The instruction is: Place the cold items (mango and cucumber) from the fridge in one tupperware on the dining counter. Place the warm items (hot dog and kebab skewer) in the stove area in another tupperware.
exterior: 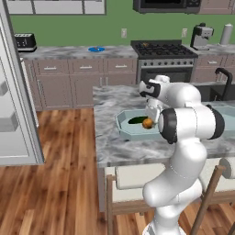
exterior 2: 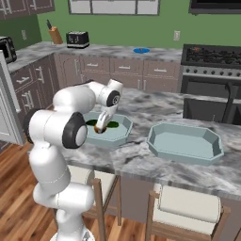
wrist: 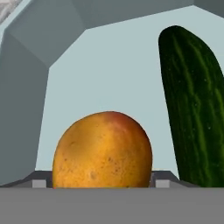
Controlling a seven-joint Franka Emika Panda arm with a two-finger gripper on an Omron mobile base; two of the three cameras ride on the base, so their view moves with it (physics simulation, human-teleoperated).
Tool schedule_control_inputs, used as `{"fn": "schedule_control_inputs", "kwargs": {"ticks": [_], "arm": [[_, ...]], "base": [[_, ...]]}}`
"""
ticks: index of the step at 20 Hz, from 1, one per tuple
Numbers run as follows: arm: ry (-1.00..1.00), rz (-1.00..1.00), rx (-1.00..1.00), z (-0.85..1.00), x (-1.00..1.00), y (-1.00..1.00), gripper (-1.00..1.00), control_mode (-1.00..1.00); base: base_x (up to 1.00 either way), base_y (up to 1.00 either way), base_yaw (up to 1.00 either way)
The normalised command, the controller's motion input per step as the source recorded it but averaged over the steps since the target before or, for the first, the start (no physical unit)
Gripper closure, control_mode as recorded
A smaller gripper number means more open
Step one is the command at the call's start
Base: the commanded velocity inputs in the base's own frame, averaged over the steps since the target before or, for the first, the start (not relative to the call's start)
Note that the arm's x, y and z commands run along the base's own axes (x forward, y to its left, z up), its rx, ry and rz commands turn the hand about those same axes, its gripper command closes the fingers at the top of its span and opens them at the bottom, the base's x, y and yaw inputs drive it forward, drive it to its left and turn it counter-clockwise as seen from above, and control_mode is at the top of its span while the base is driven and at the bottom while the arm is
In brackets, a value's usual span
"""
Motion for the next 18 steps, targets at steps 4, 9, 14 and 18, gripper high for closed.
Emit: {"fn": "schedule_control_inputs", "kwargs": {"ticks": [4,9,14,18], "arm": [[-0.10,-0.01,0.05,0.29,-0.57,0.00,-1.00,-1.00],[-0.01,0.00,0.03,0.52,-0.53,0.00,-1.00,-1.00],[0.00,-0.09,0.10,0.62,-0.57,0.00,-1.00,-1.00],[0.05,-0.26,0.30,0.65,-0.61,0.01,-1.00,-1.00]], "base": [[0.00,0.00,0.00],[0.00,0.00,0.00],[0.00,0.00,0.00],[0.00,0.00,0.00]]}}
